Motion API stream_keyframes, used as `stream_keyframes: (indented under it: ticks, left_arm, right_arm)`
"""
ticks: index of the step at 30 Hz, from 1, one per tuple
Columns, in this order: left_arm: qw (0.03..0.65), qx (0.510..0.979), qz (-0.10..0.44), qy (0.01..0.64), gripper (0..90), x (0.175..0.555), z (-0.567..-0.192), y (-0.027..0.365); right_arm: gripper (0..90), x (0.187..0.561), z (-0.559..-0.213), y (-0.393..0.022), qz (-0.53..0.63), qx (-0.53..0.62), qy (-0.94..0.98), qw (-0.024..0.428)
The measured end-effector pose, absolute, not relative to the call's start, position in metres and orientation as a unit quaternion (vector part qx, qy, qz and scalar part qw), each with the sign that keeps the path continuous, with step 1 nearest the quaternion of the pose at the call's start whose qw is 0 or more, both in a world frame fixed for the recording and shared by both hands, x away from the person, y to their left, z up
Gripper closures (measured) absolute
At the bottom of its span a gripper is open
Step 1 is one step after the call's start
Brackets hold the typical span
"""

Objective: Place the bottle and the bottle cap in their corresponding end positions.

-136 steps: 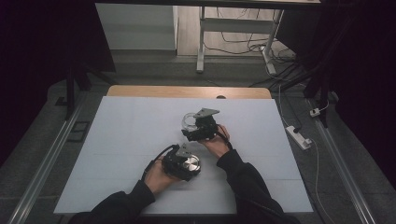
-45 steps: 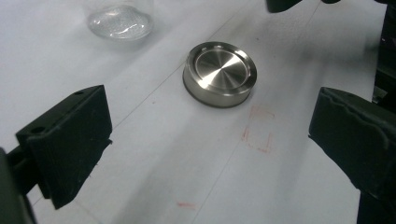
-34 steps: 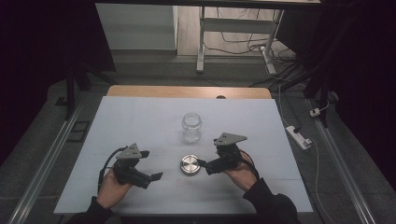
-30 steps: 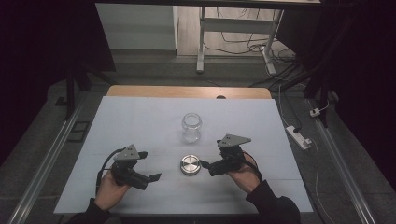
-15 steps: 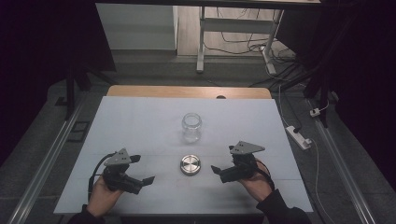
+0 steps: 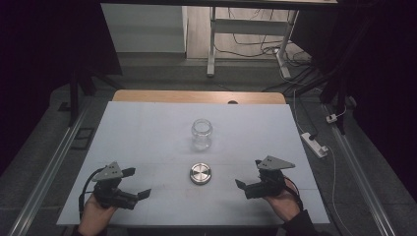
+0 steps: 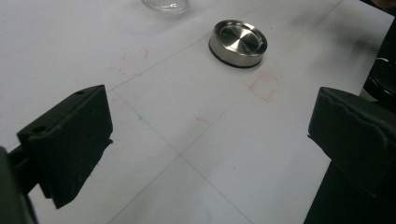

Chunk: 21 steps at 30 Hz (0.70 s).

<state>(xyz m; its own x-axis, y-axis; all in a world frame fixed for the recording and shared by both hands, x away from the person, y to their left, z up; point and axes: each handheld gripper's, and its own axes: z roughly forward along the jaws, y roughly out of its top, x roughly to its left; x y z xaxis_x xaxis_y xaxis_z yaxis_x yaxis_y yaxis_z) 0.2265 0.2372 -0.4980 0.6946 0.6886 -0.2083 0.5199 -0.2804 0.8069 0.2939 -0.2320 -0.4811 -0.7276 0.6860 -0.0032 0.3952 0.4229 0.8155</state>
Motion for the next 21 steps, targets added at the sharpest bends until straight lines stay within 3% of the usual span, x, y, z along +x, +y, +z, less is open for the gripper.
stream_keyframes:
  ticks: [21]
  left_arm:
    - [0.447,0.778,0.111,0.427,0.0,0.199,-0.509,0.268]
  right_arm:
    - [0.0,0.262,-0.493,-0.286,0.398,0.39,0.806,0.203]
